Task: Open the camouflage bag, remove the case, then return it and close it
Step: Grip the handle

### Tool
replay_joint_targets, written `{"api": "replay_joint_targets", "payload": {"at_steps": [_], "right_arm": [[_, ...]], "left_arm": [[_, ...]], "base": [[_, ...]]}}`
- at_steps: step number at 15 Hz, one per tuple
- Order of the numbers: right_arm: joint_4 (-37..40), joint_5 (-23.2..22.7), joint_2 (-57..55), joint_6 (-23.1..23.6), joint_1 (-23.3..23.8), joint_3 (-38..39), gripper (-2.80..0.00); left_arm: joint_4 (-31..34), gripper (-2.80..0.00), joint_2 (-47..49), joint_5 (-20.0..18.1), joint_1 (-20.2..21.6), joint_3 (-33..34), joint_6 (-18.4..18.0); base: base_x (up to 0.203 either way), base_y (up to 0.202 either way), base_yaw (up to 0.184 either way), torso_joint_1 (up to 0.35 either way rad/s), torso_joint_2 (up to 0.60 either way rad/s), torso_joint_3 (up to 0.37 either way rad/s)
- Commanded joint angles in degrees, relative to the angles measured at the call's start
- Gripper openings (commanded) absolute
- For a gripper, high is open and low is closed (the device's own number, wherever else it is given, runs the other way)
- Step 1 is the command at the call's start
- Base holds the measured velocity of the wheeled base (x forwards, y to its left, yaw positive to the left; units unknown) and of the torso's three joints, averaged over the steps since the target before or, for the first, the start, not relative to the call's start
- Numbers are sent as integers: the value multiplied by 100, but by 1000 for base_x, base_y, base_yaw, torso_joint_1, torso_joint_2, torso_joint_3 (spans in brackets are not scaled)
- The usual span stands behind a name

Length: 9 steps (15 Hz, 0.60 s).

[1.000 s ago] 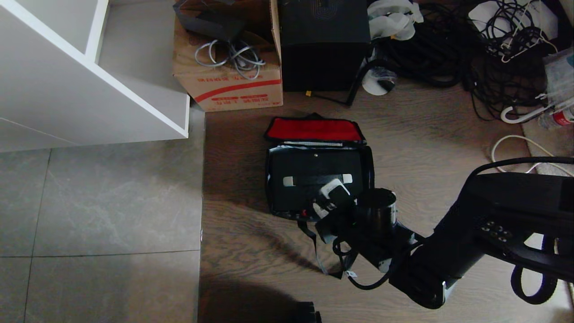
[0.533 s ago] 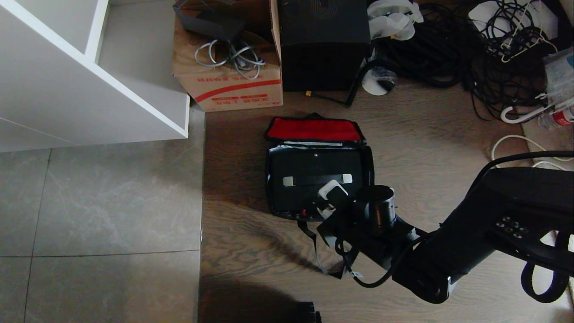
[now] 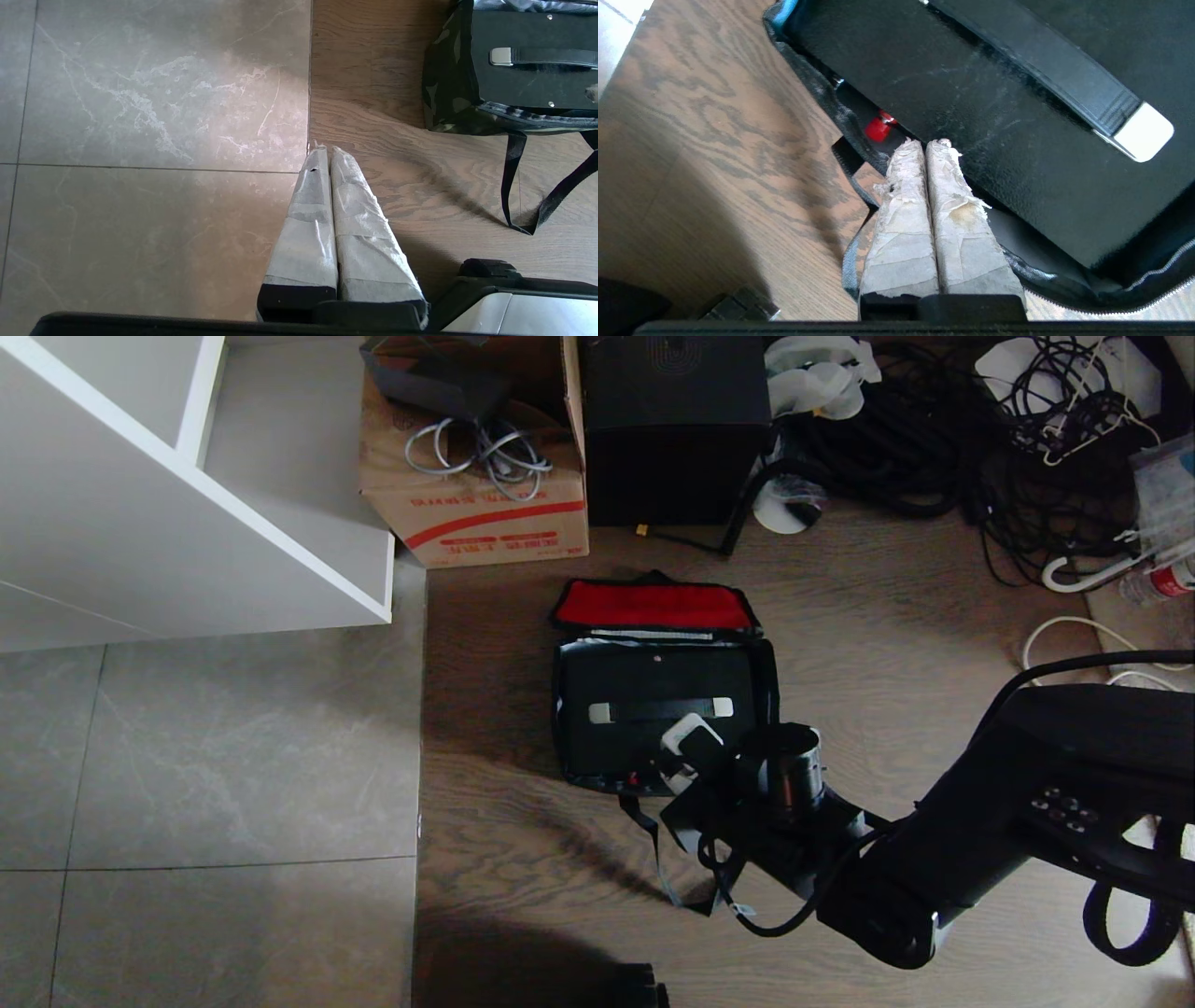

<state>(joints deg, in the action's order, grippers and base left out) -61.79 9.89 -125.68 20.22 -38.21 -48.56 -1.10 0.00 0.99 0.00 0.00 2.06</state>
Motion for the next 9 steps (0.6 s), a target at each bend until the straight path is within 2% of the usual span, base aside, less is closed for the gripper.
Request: {"api": "replay_joint_targets", "payload": {"at_steps": [1, 5, 6, 9], "right_arm": [[-53, 48, -53, 17, -3, 4, -280], [-63, 93, -70, 4, 5, -53, -280], [-124, 81, -70, 14, 6, -18, 0], [-70, 90, -61, -1, -3, 29, 0]], "left_arm": [[-5, -280, 0, 7, 0, 53, 5], [-5, -280, 0, 7, 0, 53, 5], [-5, -280, 0, 7, 0, 53, 5], [-5, -280, 0, 7, 0, 53, 5]], "base": [[0, 0, 0, 0, 0, 0], [0, 0, 0, 0, 0, 0], [0, 0, 0, 0, 0, 0], [0, 0, 0, 0, 0, 0]]}}
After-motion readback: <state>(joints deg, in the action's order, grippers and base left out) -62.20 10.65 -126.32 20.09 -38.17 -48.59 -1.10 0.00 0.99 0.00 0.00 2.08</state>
